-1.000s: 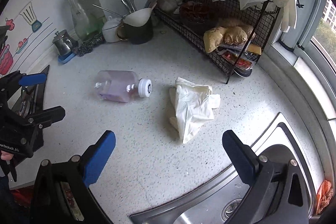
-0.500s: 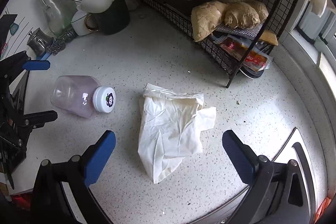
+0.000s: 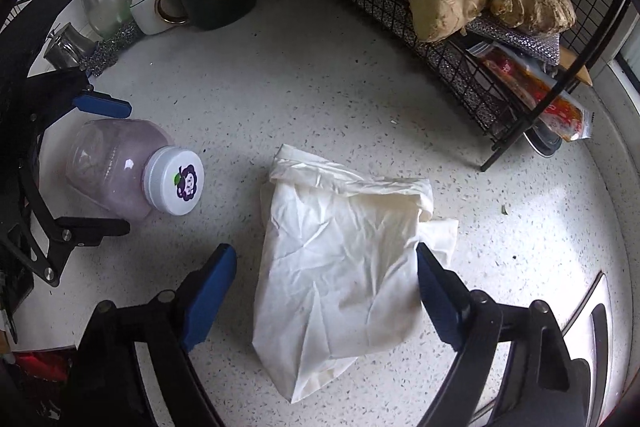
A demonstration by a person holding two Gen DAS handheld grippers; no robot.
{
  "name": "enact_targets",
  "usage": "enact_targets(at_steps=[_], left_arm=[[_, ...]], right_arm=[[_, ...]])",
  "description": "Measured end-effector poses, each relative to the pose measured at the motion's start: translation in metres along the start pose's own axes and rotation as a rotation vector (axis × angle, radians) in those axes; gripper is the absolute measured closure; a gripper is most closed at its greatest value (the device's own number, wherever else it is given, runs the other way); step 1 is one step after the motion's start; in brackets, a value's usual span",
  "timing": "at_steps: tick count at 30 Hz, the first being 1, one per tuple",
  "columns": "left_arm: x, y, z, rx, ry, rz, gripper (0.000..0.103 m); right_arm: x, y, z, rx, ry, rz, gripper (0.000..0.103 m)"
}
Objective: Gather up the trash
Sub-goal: 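Close the left tool on the pink-labelled bottle while the right tool grips the white gloves, then carry the bottle and gloves with both tools down to the red bin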
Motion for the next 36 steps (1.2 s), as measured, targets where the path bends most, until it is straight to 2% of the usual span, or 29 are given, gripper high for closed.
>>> enact_targets(at_steps=[4, 9, 11, 14, 21, 24, 25, 26, 29, 36], left_arm=[[0.004, 0.0, 0.004, 0.001, 0.001, -0.019, 0.024], [0.005, -0.001, 0.012, -0.008, 0.027, -0.031, 0.03], [0.004, -0.003, 0.013, -0.025, 0.03, -0.029, 0.03], [0.003, -0.005, 0.015, -0.05, 0.033, -0.023, 0.031], [0.002, -0.012, 0.025, -0.086, 0.066, -0.023, 0.033], [0.002, -0.013, 0.025, -0.115, 0.07, -0.032, 0.034], [0.002, -0.014, 0.026, -0.123, 0.074, -0.036, 0.034], [0.001, -0.014, 0.027, -0.126, 0.076, -0.038, 0.034], [0.0, -0.019, 0.036, -0.127, 0.08, -0.044, 0.034], [-0.007, -0.036, 0.055, -0.2, 0.102, -0.059, 0.034]], right_arm=[[0.008, 0.004, -0.005, 0.0, 0.014, -0.012, 0.017], [0.012, 0.008, -0.001, -0.014, 0.001, -0.004, 0.029], [0.015, 0.009, -0.004, -0.026, -0.016, 0.0, 0.041], [0.014, 0.007, -0.007, -0.042, -0.034, 0.005, 0.052], [0.012, -0.008, -0.014, -0.084, -0.055, 0.029, 0.062], [0.011, -0.01, -0.012, -0.074, -0.053, 0.032, 0.078], [0.009, -0.012, -0.01, -0.066, -0.049, 0.033, 0.088], [0.009, -0.013, -0.011, -0.059, -0.044, 0.034, 0.094], [0.006, -0.019, -0.013, -0.058, -0.049, 0.04, 0.098], [-0.021, -0.045, -0.028, -0.072, -0.042, 0.07, 0.098]])
Point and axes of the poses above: each gripper's, at about its wrist camera, not at the fingertips, and x roughly the way its jaws point, z to its right, y to its top, the point moved 3 cm from there along x, roughly the way its jaws point, and after that the axes turned 2 degrees about -x, right-handed, at the moved point
